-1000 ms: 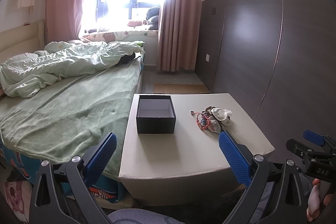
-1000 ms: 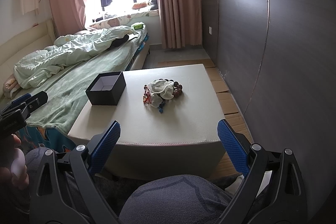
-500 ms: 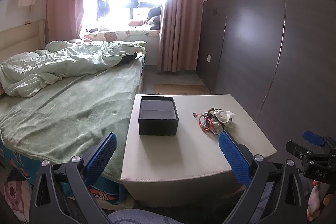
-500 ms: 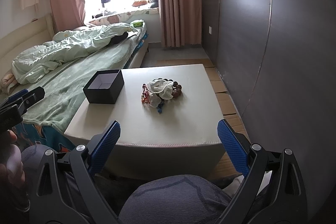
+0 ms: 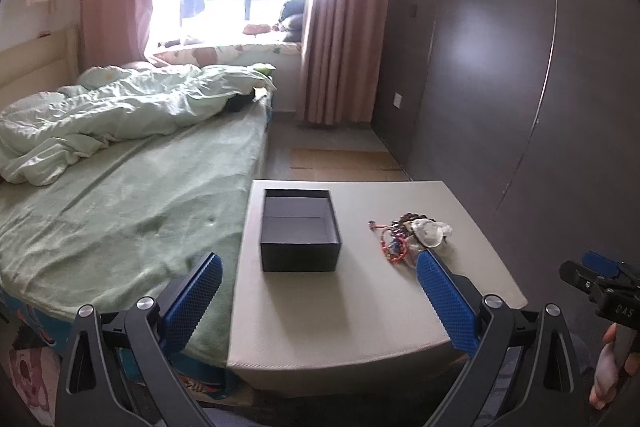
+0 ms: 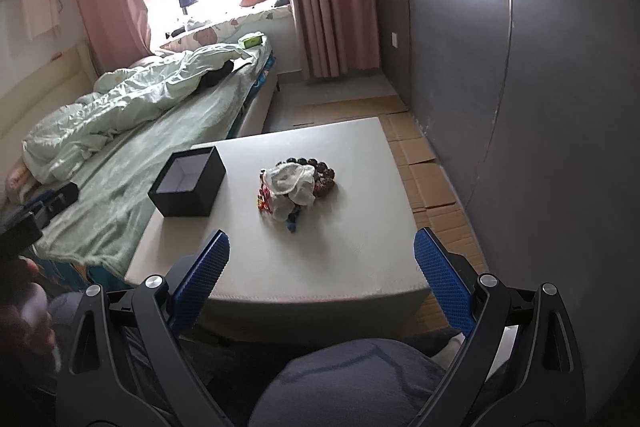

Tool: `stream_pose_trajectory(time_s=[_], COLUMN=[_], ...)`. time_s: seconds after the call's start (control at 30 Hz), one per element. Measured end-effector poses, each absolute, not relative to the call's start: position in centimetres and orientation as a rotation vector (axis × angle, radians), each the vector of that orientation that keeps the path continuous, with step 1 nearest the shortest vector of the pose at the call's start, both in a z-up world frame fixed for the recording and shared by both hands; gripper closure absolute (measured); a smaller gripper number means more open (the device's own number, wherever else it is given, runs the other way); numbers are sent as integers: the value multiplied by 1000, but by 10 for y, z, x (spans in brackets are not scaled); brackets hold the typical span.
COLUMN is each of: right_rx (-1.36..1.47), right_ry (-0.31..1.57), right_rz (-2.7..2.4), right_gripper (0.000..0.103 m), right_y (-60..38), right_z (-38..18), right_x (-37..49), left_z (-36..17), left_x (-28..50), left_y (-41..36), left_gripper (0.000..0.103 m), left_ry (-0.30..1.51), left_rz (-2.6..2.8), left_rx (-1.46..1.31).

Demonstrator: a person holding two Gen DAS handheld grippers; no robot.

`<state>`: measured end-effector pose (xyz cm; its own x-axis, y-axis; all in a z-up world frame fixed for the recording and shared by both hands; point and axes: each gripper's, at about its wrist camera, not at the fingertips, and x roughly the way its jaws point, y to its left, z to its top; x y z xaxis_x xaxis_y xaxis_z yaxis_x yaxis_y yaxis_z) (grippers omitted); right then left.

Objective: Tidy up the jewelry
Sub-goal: 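Grasp the red string bracelet with the left gripper while the right gripper grasps the white cloth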

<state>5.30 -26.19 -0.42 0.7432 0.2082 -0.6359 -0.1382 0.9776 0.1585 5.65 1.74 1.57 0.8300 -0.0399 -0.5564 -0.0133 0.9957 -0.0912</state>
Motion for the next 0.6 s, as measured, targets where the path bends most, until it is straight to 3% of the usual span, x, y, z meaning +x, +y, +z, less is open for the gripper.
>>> stream_pose_trajectory(time_s=[0.1, 0.37, 0.6], right_rx=[146, 267, 332], right_ry=[729, 798, 884], right_rz=[219, 276, 299], right_gripper=[10, 10, 22], right_y=[-266, -271, -269], right_z=[-1, -5, -20], right_x=[70, 123, 167], left_z=[15, 4, -11], left_x=[77, 137, 181], left_y=[7, -14, -30], left_gripper=[10, 29, 48], left_ry=[616, 712, 806], left_rz=[-60, -171, -217], left_rx=[-92, -126, -149])
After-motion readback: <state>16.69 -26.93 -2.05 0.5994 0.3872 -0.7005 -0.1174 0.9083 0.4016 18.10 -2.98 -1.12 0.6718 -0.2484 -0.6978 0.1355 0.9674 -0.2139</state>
